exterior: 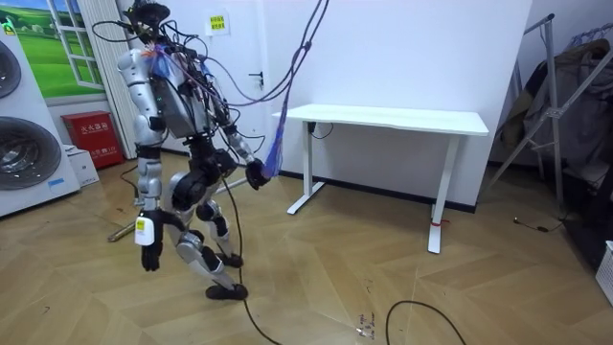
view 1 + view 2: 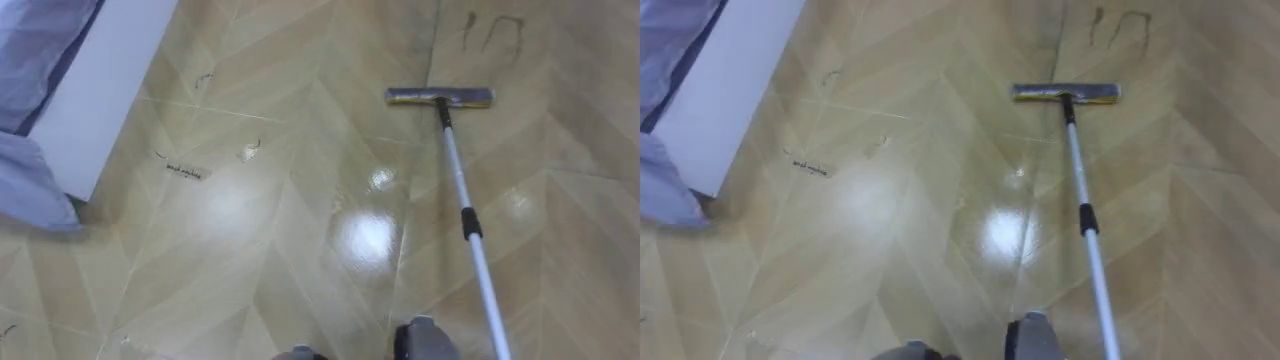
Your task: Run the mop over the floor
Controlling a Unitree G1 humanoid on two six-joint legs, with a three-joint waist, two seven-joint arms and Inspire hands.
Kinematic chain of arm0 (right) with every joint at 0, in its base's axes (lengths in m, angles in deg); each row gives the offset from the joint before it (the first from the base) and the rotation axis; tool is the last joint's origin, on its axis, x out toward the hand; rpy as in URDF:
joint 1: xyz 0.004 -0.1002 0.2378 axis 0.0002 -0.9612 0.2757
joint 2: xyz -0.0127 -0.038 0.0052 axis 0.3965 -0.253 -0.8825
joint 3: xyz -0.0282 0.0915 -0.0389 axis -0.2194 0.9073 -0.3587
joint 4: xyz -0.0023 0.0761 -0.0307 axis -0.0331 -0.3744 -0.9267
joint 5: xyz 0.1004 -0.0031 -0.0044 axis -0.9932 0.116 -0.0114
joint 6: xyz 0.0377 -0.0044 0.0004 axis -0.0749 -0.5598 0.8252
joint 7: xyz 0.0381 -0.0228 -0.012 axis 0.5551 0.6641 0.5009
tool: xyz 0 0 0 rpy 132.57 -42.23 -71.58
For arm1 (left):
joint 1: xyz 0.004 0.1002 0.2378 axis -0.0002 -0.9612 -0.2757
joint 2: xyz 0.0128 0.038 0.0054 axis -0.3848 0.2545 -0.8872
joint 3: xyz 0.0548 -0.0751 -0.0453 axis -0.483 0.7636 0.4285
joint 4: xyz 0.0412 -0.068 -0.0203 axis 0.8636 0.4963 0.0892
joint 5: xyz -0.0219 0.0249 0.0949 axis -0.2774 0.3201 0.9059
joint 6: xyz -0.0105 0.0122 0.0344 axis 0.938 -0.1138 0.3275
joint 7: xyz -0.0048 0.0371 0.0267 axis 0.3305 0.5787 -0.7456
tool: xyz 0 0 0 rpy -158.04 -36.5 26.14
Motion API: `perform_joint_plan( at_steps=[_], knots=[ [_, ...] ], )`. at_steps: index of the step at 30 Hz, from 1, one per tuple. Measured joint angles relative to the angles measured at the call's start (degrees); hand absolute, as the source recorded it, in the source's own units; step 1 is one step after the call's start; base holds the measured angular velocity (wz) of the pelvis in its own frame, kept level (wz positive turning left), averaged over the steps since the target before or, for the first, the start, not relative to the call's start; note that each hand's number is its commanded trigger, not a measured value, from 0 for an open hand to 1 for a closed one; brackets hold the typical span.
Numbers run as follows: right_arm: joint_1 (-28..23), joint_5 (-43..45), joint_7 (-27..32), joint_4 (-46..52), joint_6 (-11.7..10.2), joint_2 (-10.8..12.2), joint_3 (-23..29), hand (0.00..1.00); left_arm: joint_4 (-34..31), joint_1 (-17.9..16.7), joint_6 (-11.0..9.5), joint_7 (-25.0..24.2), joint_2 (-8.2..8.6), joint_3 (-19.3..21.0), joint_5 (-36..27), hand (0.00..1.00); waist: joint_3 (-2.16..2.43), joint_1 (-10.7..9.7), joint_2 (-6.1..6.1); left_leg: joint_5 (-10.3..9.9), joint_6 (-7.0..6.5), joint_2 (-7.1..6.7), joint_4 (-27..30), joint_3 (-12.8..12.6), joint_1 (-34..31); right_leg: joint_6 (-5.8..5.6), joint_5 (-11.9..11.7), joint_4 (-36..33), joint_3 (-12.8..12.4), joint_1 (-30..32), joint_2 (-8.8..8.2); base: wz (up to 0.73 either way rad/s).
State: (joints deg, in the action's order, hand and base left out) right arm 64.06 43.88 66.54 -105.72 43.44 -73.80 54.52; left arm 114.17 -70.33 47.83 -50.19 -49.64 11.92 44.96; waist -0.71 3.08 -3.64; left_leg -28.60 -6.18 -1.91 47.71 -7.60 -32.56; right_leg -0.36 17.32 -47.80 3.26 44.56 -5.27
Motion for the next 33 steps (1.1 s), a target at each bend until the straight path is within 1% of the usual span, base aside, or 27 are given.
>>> perform_joint_plan(
  at_steps=[1,2,3,4,5,6,7,8,9,10,11,12,13,14,15,16,17,18,19,20,21,22,24,27,28,30,33],
  knots=[
    [1.59,0.77,-0.09,0.0,0.78,-0.16,0.58,1.0,0.04,-0.43,0.79,-0.02,-0.27,0.27,-0.18,0.0,0.2,0.88,-0.23,-0.7,1.17,0.9,1.07,0.19,0.86,1.08,0.7,-0.41,1.1,-1.33,0.39,-0.12],
    [2.49,1.06,-0.08,-0.04,1.2,-0.33,0.78,1.0,0.27,-0.49,1.22,-0.01,-0.49,0.28,-0.54,0.0,-0.04,1.23,0.13,-0.79,1.43,1.24,2.86,0.07,0.75,1.51,1.5,-0.98,1.68,-1.72,0.32,-0.25],
    [4.84,1.51,-0.16,-0.32,1.5,-0.85,0.95,1.0,0.01,-0.68,1.62,0.06,-1.33,0.34,-1.99,0.0,-0.38,2.07,0.87,0.68,3.66,2.59,9.57,-0.28,-1.21,2.55,3.0,-3.16,1.85,-2.05,0.56,-0.23],
    [7.82,1.87,-0.39,-0.9,1.67,-1.81,1.21,1.0,0.0,-1.09,1.6,0.24,-2.39,0.08,-3.7,0.0,-0.32,2.72,1.77,5.02,5.12,3.72,18.24,-0.18,-4.61,3.25,5.15,-6.21,1.56,-1.9,0.99,-0.25],
    [9.29,1.85,-0.63,-0.92,1.67,-2.62,1.0,1.0,-0.14,-1.26,1.6,0.55,-2.77,-0.17,-4.73,0.0,-0.44,3.23,2.77,8.1,5.77,4.24,22.49,-0.11,-6.67,3.56,6.1,-7.55,1.07,-1.63,1.18,-0.29],
    [12.85,1.82,-0.95,-0.73,1.67,-4.62,0.32,1.0,-0.66,-1.36,1.51,1.2,-3.32,-0.21,-7.1,0.0,-0.51,4.46,3.65,16.45,6.5,4.69,29.62,0.3,-11.2,4.26,7.8,-10.09,0.07,-1.27,1.49,-0.24],
    [16.53,1.82,-1.42,-0.12,1.59,-6.57,-0.67,1.0,-1.39,-1.42,1.42,1.38,-3.86,-0.75,-9.04,0.0,-1.32,5.26,5.55,26.76,6.89,4.19,34.6,0.64,-15.28,4.37,9.32,-12.04,-1.33,-1.06,1.48,-0.17],
    [18.05,1.75,-1.69,0.3,1.57,-7.46,-0.95,1.0,-1.67,-1.43,1.34,1.37,-4.03,-1.24,-9.83,0.0,-1.39,5.58,5.86,30.52,7.58,4.25,36.63,1.01,-17.46,4.61,9.89,-12.61,-1.61,-0.89,1.69,0.0],
    [20.52,1.43,-2.02,1.16,1.4,-9.28,-1.06,1.0,-2.17,-1.25,1.08,1.13,-4.05,-1.43,-10.68,0.0,-1.1,6.53,5.82,30.1,7.05,4.62,39.54,1.67,-22.02,4.87,10.92,-13.6,-1.72,-0.62,2.72,0.0],
    [22.15,1.1,-2.29,1.61,0.81,-10.11,-1.02,1.0,-2.51,-1.58,0.75,0.85,-4.25,-1.59,-10.8,0.0,-0.99,7.66,5.62,25.74,6.46,4.83,38.5,1.56,-24.86,5.14,12.05,-14.36,-1.72,-1.0,3.28,-0.04],
    [22.85,0.62,-2.5,2.02,0.29,-10.19,-1.02,1.0,-2.35,-1.86,0.57,0.62,-4.3,-1.6,-10.79,0.0,-1.13,7.98,5.87,23.82,6.43,4.76,35.99,1.44,-25.23,5.11,12.6,-14.38,-1.72,-1.58,3.49,-0.09],
    [23.57,-1.0,-2.92,2.42,-0.58,-10.08,-1.0,1.0,-2.35,-2.44,0.44,0.08,-4.49,-1.54,-10.74,0.0,-1.1,8.34,6.01,20.73,6.42,4.1,27.06,1.15,-24.24,4.99,13.41,-14.18,-1.68,-3.18,3.51,0.0],
    [23.45,-2.68,-3.45,2.5,-0.82,-9.9,-0.92,1.0,-2.26,-3.47,0.29,-0.76,-4.63,-1.5,-10.52,0.0,-0.91,8.29,5.35,19.45,6.23,3.97,15.46,0.48,-21.77,4.57,14.6,-13.71,-1.34,-5.23,3.54,0.05],
    [22.8,-3.37,-3.66,2.56,-0.91,-9.89,-0.81,1.0,-2.13,-3.88,0.35,-1.24,-4.62,-1.43,-10.47,0.0,-1.04,8.12,5.16,18.85,5.97,3.72,9.86,0.34,-20.34,4.31,15.48,-13.47,-1.17,-6.47,3.55,0.19],
    [20.56,-4.63,-3.72,3.12,-0.93,-10.0,-0.7,1.0,-1.72,-3.96,0.35,-2.19,-4.67,-1.18,-10.48,0.0,-0.92,7.99,4.05,17.39,3.62,3.11,3.16,0.18,-18.57,4.02,17.28,-12.83,-1.04,-8.81,3.32,0.28],
    [18.12,-5.14,-3.87,3.48,-0.96,-9.97,-0.31,1.0,-1.29,-3.75,0.33,-2.96,-4.66,-1.16,-10.39,0.0,-0.73,7.46,3.76,15.63,1.36,2.42,3.19,-0.35,-17.31,2.95,18.11,-11.56,-0.9,-10.74,2.52,0.31],
    [16.99,-5.1,-3.92,3.44,-0.96,-9.98,-0.39,1.0,-1.34,-3.64,0.3,-3.28,-4.63,-1.18,-10.39,0.0,-0.71,6.93,3.45,14.64,0.26,1.87,3.15,-0.39,-16.72,2.58,18.24,-10.87,-0.85,-11.47,2.12,0.28],
    [14.42,-5.07,-3.72,3.16,-0.95,-10.0,-0.54,1.0,-1.3,-3.38,0.27,-3.48,-4.63,-1.17,-10.45,0.0,-0.57,6.54,3.25,12.76,-0.68,0.91,3.4,-1.1,-15.68,1.65,17.88,-12.04,-1.55,-11.93,1.18,0.1],
    [11.92,-5.05,-3.19,2.66,-0.92,-9.99,-0.69,1.0,-1.29,-2.8,0.23,-3.46,-4.53,-1.15,-10.47,0.0,-0.48,6.48,2.76,10.8,-1.38,0.63,4.43,-2.19,-14.5,-0.6,15.11,-16.79,-1.88,-10.58,0.12,-0.03],
    [10.51,-5.06,-2.95,2.63,-0.92,-9.9,-1.0,1.0,-1.33,-2.62,0.08,-3.37,-4.39,-1.13,-10.43,0.0,-0.25,6.47,2.33,9.7,-1.87,0.6,4.99,-2.46,-13.79,-1.28,13.09,-19.37,-1.88,-9.82,-0.21,-0.22],
    [7.75,-5.15,-2.42,2.47,-0.95,-9.43,-1.64,1.0,-1.63,-2.5,-0.24,-2.98,-4.19,-1.07,-10.41,0.0,0.29,5.87,1.33,7.58,-2.28,0.22,5.84,-2.47,-12.36,-1.09,8.67,-23.9,-1.78,-8.29,-0.72,-0.19],
    [5.37,-5.19,-1.62,2.46,-0.95,-8.6,-1.76,1.0,-2.4,-2.44,-0.53,-2.66,-3.99,-0.6,-9.52,0.0,0.6,4.59,0.37,5.7,-2.66,0.09,6.07,-2.41,-11.06,-1.41,6.92,-26.25,-2.42,-6.44,-0.66,-0.12],
    [3.2,-5.24,-0.63,2.44,-0.95,-6.82,-1.7,1.0,-3.78,-2.16,-1.34,-1.92,-3.82,-0.26,-7.53,0.0,0.4,2.39,-1.02,4.28,-2.98,0.05,5.46,-2.42,-9.66,-1.33,6.89,-26.29,-3.02,-1.63,-0.66,0.0],
    [0.08,-5.33,0.05,2.45,-0.96,-3.0,-1.69,1.0,-6.27,-2.33,-1.31,-1.18,-3.07,-0.04,-6.24,0.0,0.52,-0.2,-1.33,3.41,-2.21,0.19,1.68,-2.83,-6.21,-0.98,5.9,-12.17,-3.37,4.19,-0.68,-0.15],
    [-1.01,-5.33,0.05,2.43,-0.96,-1.92,-1.6,1.0,-6.89,-2.47,-1.32,-1.14,-2.52,-0.01,-6.27,0.0,0.52,-0.37,-1.34,2.96,-1.58,0.3,0.26,-2.96,-4.29,-0.44,3.25,-4.1,-3.03,4.45,-0.65,-0.25],
    [-2.21,-4.98,0.0,2.45,-0.92,-1.29,-1.61,1.0,-6.73,-2.98,-1.15,-1.03,-1.59,-0.03,-6.34,0.0,0.3,-0.47,-1.02,1.24,-0.33,1.18,-0.48,-2.98,-1.39,0.39,-1.69,1.31,-1.52,3.94,-0.19,-0.27],
    [-1.86,-2.64,0.48,3.01,-0.05,-1.14,-1.28,1.0,-6.32,-4.44,-0.01,-0.86,-1.4,0.12,-6.94,0.0,0.27,0.84,-0.15,-1.38,2.66,3.13,0.72,-3.03,2.35,2.81,-1.89,0.06,0.87,0.74,0.58,-0.38]
  ],
)
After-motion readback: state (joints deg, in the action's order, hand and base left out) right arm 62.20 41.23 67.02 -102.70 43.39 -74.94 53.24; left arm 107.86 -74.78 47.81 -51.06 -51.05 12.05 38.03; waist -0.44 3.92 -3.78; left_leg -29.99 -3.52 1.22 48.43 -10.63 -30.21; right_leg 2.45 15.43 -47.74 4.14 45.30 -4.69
